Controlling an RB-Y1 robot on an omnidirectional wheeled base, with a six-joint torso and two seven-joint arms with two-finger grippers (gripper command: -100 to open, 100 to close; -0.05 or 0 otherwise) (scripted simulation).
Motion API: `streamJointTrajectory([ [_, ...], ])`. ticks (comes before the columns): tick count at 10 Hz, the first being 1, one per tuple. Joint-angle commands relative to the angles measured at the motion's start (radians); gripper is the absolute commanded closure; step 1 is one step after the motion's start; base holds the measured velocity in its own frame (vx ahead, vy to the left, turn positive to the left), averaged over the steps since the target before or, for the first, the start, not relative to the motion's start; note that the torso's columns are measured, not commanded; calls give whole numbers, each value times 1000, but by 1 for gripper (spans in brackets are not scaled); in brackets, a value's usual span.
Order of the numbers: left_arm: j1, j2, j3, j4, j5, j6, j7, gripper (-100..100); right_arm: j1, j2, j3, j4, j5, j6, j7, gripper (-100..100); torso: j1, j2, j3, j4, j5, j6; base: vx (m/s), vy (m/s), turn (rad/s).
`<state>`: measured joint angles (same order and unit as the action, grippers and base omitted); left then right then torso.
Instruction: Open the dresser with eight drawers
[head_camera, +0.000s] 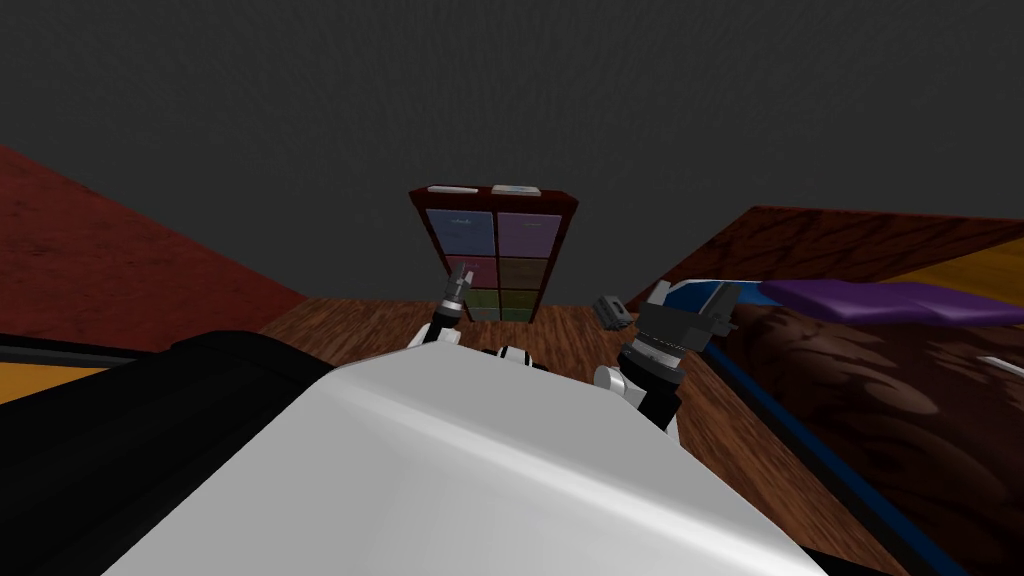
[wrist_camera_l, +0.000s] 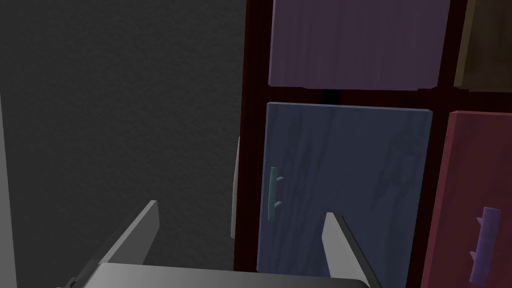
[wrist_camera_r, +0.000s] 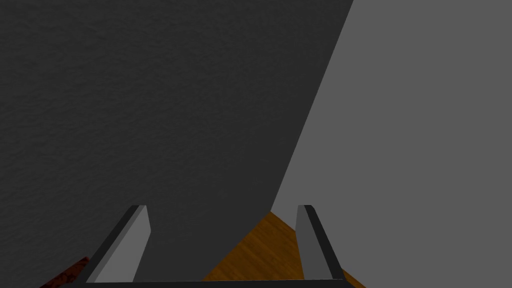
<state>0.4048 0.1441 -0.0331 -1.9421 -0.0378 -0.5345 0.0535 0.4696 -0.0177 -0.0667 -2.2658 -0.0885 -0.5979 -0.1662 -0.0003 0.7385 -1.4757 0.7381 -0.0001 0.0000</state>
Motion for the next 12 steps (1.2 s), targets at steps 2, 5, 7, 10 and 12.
streamJointTrajectory([
  [2, -13, -2, 5, 64, 1, -4, -7, -100, 0, 0, 0, 0, 0, 0, 0, 0, 1, 0, 0, 0, 0, 0, 93, -72, 5],
  [5, -24, 1, 11, 114, 3, -8, -10, -100, 0, 0, 0, 0, 0, 0, 0, 0, 0, 0, 0, 0, 0, 0, 77, -68, 6],
  [7, -36, 8, 17, 167, 5, -12, -13, -100, 0, 0, 0, 0, 0, 0, 0, 0, 1, 0, 0, 0, 0, 0, 87, -76, 6],
  [10, -50, 12, 24, 228, 8, -16, -16, -100, 0, 0, 0, 0, 0, 0, 0, 0, 0, -2, -1, -1, 0, 0, 119, -99, 8],
  [12, -60, 12, 29, 273, 10, -20, -19, -100, 0, 0, 0, 0, 0, 0, 0, 0, 0, 1, 0, 0, 0, 0, 95, -102, 8],
])
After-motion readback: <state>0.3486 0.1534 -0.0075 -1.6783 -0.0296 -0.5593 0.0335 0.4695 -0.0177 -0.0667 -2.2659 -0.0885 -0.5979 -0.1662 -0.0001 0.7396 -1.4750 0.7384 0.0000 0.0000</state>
